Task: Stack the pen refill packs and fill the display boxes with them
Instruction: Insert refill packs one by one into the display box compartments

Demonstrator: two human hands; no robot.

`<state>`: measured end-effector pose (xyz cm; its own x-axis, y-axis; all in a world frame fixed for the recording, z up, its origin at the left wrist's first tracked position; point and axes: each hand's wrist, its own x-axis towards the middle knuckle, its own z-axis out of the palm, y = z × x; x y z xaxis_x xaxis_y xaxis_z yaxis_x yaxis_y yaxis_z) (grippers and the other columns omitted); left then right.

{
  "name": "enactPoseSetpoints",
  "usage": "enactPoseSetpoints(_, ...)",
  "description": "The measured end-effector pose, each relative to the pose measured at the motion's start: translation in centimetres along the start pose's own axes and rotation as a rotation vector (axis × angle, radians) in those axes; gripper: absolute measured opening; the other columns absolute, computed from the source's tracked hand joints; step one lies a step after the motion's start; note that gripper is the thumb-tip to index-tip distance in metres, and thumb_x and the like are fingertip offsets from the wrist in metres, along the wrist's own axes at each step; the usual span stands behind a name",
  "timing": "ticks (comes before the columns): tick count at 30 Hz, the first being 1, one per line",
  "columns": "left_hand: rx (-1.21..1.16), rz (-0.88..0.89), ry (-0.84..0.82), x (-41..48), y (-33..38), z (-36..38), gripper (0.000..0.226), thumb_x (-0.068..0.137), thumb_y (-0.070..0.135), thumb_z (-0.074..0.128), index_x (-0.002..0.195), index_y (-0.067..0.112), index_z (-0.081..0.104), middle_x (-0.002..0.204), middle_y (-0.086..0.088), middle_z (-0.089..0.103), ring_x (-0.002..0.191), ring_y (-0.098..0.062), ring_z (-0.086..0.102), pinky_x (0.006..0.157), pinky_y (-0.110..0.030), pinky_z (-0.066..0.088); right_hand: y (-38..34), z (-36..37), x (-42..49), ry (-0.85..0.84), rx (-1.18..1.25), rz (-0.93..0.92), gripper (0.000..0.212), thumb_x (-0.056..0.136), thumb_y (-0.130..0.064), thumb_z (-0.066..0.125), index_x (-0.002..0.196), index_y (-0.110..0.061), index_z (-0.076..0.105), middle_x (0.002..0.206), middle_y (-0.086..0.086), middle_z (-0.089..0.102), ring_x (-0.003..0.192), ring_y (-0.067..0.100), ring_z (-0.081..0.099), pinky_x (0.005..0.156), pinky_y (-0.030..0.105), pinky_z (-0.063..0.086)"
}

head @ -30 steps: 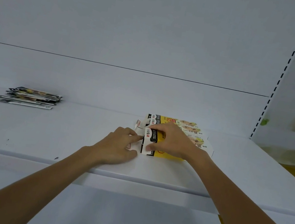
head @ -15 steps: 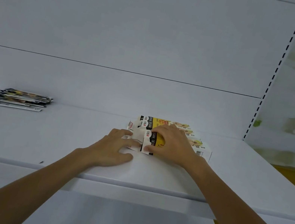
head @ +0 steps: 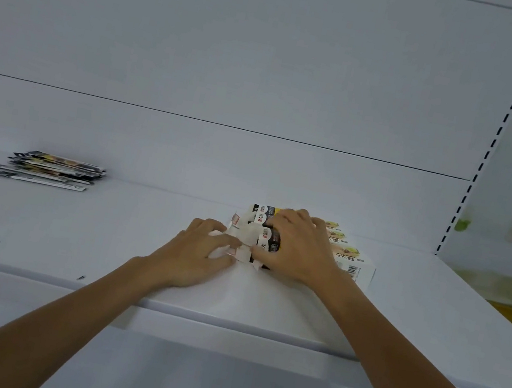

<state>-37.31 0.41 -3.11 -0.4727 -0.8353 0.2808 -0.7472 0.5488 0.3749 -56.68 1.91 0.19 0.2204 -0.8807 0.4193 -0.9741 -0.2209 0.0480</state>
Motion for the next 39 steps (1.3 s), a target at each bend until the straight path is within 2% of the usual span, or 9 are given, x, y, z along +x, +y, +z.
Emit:
enactPoseSetpoints(3,0.016,-0.052,0.121,-1.1,-1.6,-1.3,0.036,0.090,0.048,0.044,0.124,0.040,0.052,0.133,0.009,0.043,0.125,-0.010,0.034,0.102,-0.027,0.030,-1.1,-0.6,1.5,0.141,0.224,0.004,0.059,0.085,-0.058,0.045,0.130,-0.020,0.048,0.137,-0.004,0.046,0.126,0.017,0.037,0.100,0.033,0.027)
enactPoseSetpoints(6,0.012,-0.117,0.201,-2.9,-3.8,-3.0,0.035,0.089,0.048,0.047,0.121,0.038,0.055,0.129,0.011,0.047,0.121,-0.009,0.041,0.096,-0.023,0.030,-3.7,-0.6,3.7,0.239,0.333,-0.023,0.051,0.091,-0.038,0.050,0.136,-0.016,0.043,0.142,-0.002,0.042,0.129,0.017,0.033,0.101,0.030,0.025)
enactPoseSetpoints(15,0.059,-0.376,0.341,-9.8,-15.7,-9.8,0.037,0.089,0.029,0.056,0.125,0.025,0.053,0.125,0.004,0.054,0.116,-0.015,0.048,0.099,-0.029,0.036,-18.0,2.4,12.2,0.260,0.509,-0.198,0.050,0.090,-0.022,0.052,0.138,-0.014,0.040,0.140,-0.001,0.044,0.129,0.017,0.036,0.102,0.030,0.032)
enactPoseSetpoints(20,0.076,-0.423,0.377,-12.3,-24.7,-14.5,0.031,0.088,0.024,0.057,0.119,0.019,0.057,0.119,0.000,0.057,0.110,-0.017,0.052,0.097,-0.032,0.039,-26.7,4.8,17.2,0.229,0.574,-0.247,0.052,0.088,-0.017,0.054,0.138,-0.014,0.039,0.141,0.000,0.043,0.130,0.017,0.035,0.106,0.032,0.031)
enactPoseSetpoints(27,0.079,-0.435,0.281,-12.5,-36.6,-20.8,0.032,0.088,0.022,0.058,0.119,0.015,0.056,0.119,-0.004,0.057,0.111,-0.020,0.051,0.094,-0.029,0.036,-33.8,8.5,23.5,0.070,0.564,-0.103,0.055,0.087,-0.016,0.055,0.139,-0.016,0.037,0.140,0.003,0.043,0.128,0.019,0.038,0.105,0.034,0.032)
enactPoseSetpoints(30,0.055,-0.440,0.191,-11.2,-40.4,-21.9,0.038,0.088,0.030,0.058,0.124,0.017,0.052,0.124,-0.004,0.055,0.114,-0.020,0.049,0.094,-0.028,0.036,-34.4,10.2,24.5,0.002,0.412,-0.070,0.051,0.085,-0.020,0.056,0.134,-0.019,0.043,0.130,0.002,0.051,0.118,0.020,0.044,0.097,0.036,0.034)
enactPoseSetpoints(34,0.010,-0.423,0.088,-8.8,-42.2,-22.2,0.055,0.087,0.038,0.058,0.135,0.017,0.040,0.135,-0.005,0.047,0.124,-0.021,0.043,0.099,-0.029,0.034,-34.5,11.2,24.5,-0.151,0.168,-0.098,0.056,0.085,-0.023,0.054,0.138,-0.023,0.038,0.133,0.000,0.047,0.120,0.020,0.039,0.097,0.038,0.032)
enactPoseSetpoints(37,-0.010,-0.397,0.004,-6.8,-42.4,-21.8,0.059,0.089,0.043,0.055,0.137,0.015,0.034,0.135,-0.005,0.048,0.123,-0.023,0.044,0.098,-0.031,0.035,-34.4,11.1,24.5,-0.243,0.231,-0.012,0.051,0.086,-0.023,0.052,0.135,-0.026,0.041,0.131,0.000,0.049,0.119,0.021,0.044,0.099,0.038,0.036)
enactPoseSetpoints(39,0.012,-0.371,-0.030,-5.8,-42.4,-21.3,0.056,0.089,0.046,0.051,0.135,0.019,0.035,0.132,-0.002,0.051,0.120,-0.024,0.047,0.101,-0.036,0.035,-34.8,11.5,24.6,-0.238,0.259,0.016,0.035,0.085,-0.022,0.049,0.119,-0.026,0.052,0.118,-0.002,0.055,0.112,0.022,0.049,0.091,0.037,0.040)
